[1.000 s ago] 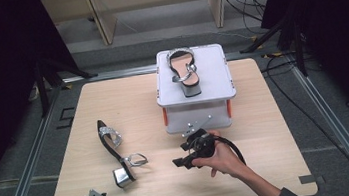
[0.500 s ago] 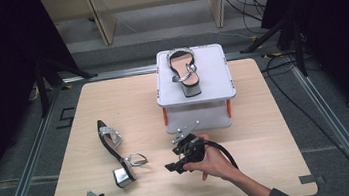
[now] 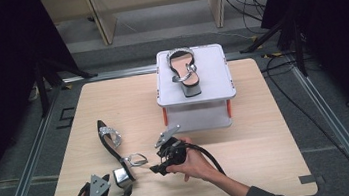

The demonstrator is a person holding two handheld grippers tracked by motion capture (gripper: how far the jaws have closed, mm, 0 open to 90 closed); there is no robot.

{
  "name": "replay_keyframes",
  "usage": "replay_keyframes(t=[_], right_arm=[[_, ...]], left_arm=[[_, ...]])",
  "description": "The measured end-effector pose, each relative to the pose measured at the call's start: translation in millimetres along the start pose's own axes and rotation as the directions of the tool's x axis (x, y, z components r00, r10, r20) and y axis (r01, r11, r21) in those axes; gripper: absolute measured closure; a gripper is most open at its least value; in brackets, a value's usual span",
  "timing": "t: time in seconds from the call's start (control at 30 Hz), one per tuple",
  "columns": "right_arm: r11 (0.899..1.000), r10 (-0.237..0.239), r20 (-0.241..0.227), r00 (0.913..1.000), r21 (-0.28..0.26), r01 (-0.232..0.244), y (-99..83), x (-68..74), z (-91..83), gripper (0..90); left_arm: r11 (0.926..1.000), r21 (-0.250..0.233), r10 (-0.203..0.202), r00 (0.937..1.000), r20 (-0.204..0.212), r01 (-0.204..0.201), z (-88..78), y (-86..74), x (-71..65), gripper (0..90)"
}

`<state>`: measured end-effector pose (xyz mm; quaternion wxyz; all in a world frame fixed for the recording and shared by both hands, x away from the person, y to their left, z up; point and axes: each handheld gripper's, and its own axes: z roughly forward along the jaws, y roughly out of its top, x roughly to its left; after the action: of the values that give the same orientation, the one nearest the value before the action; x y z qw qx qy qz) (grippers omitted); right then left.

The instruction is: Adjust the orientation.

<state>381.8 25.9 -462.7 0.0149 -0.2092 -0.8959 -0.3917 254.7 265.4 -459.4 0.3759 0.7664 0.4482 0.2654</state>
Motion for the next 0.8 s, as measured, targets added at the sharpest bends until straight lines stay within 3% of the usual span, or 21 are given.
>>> replay_keyframes(t=[0.17,0.27,0.3,0.33,0.4,0.43,0.47,0.6,0.67,0.7,0.8], right_arm=[[1.0,-0.021,-0.007,0.9998,-0.006,0.021,4.0,2.3,23.5,44.4],[1.0,-0.022,0.006,0.9997,-0.009,0.022,4.7,1.7,30.9,49.1],[1.0,-0.014,-0.003,0.9999,-0.011,0.014,5.0,1.2,32.6,53.0],[1.0,-0.01,-0.01,0.9999,-0.027,0.009,5.5,0.5,33.2,57.0],[0.998,0.016,-0.029,0.9994,-0.06,-0.018,7.2,-0.3,33.5,66.3],[0.997,0.014,-0.031,0.9994,-0.078,-0.016,8.2,-1.4,33.5,70.4],[0.995,-0.02,-0.017,0.9997,-0.102,0.018,9.6,-3.6,33.6,75.2],[0.987,-0.031,-0.021,0.9993,-0.157,0.027,14.7,-4.1,24.8,81.7],[0.987,0.0,-0.036,0.9994,-0.158,-0.006,17.5,0.1,19.7,82.4],[0.983,-0.039,-0.023,0.999,-0.178,0.035,19.6,0.3,18.3,82.6],[0.979,-0.066,-0.008,0.9978,-0.193,0.063,25.6,4.4,8.2,83.2]], left_arm=[[0.9999,-0.014,-0.003,1.0,0.007,0.003,7.9,8.5,1.3,25.4],[0.9999,0.005,0.009,0.9999,0.012,-0.009,13.7,11.7,2.7,30.0],[0.9992,0.022,0.033,0.9994,0.003,-0.033,14.2,13.0,3.8,31.7],[0.9998,0.012,0.018,0.9998,0.001,-0.018,15.2,13.6,2.7,33.7],[0.9991,0.025,0.034,0.9994,-0.004,-0.034,13.3,13.9,4.7,38.1],[0.9994,0.016,0.03,0.9995,-0.005,-0.03,13.0,12.7,5.3,39.6],[0.999,0.023,0.037,0.9993,-0.008,-0.037,11.6,12.0,6.8,40.6],[0.9996,0.022,0.018,0.9998,-0.013,-0.018,8.8,9.6,7.2,40.7],[0.9995,0.027,0.014,0.9999,-0.006,-0.014,7.7,7.9,9.1,40.6],[0.9998,0.017,-0.01,0.9999,0.006,0.01,8.0,6.8,9.3,40.5],[0.9979,0.03,-0.061,0.9952,0.077,0.058,10.9,2.8,11.1,41.5]])
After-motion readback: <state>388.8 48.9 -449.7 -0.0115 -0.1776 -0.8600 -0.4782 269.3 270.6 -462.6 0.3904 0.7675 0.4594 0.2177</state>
